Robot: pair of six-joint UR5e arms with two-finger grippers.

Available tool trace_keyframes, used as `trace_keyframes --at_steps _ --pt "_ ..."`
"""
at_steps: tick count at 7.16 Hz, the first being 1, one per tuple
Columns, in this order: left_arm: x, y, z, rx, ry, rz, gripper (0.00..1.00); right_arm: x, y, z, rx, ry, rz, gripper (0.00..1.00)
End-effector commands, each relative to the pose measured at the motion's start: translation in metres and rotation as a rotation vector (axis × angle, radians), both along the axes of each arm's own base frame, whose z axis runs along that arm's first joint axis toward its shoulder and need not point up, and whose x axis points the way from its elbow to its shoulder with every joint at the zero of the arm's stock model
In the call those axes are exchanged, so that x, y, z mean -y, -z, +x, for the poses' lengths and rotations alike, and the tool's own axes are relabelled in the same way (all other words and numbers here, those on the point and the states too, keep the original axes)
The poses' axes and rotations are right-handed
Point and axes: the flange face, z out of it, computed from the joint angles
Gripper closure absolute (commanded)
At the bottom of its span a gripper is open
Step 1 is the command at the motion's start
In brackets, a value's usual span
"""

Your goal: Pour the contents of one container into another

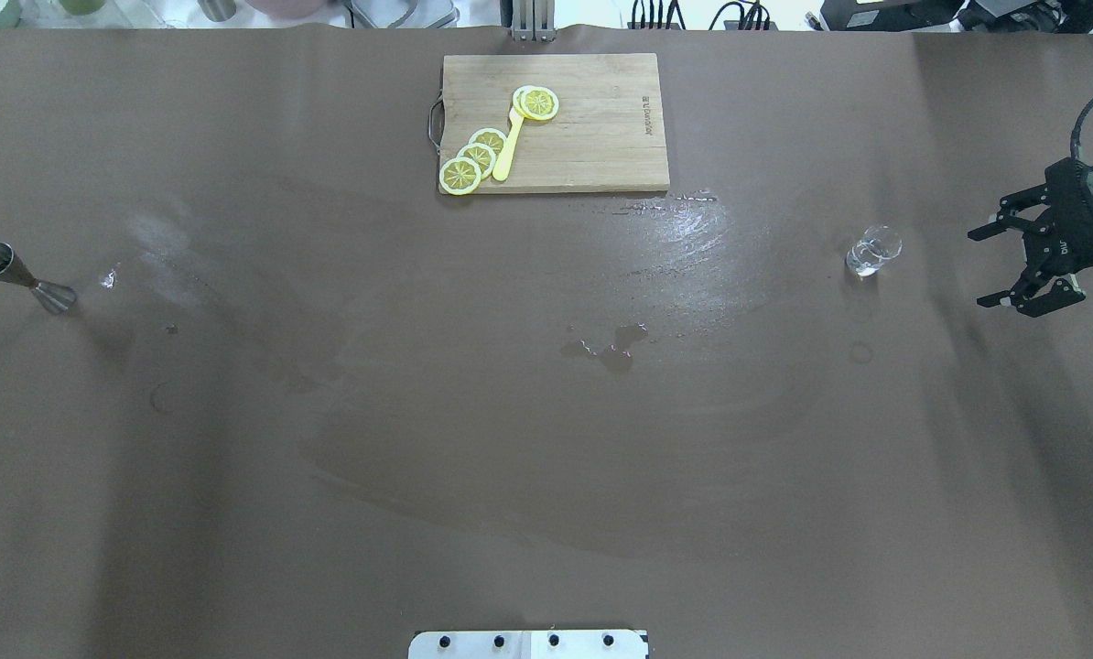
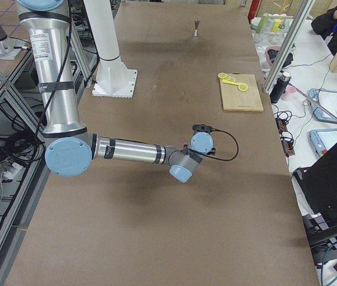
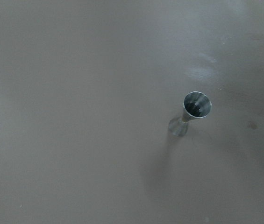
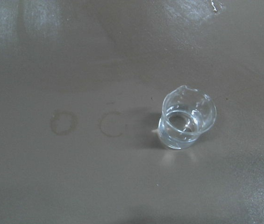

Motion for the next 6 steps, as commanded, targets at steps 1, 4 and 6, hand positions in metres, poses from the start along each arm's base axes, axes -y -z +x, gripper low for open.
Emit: trace_keyframes --at_steps 1,4,6 --pt "-0.005 -0.006 0.019 0.111 0.047 0.351 0.01 0.029 -0.008 -0.007 -0.017 0.002 0.019 0.01" --pt "-0.013 -0.034 0.078 0.207 0.127 0.646 0.01 0.063 0.010 -0.029 -0.011 0.012 0.030 0.02" --pt "-0.022 -0.056 0.085 0.225 0.178 0.705 0.01 0.060 0.015 -0.041 0.001 0.039 0.036 0.06"
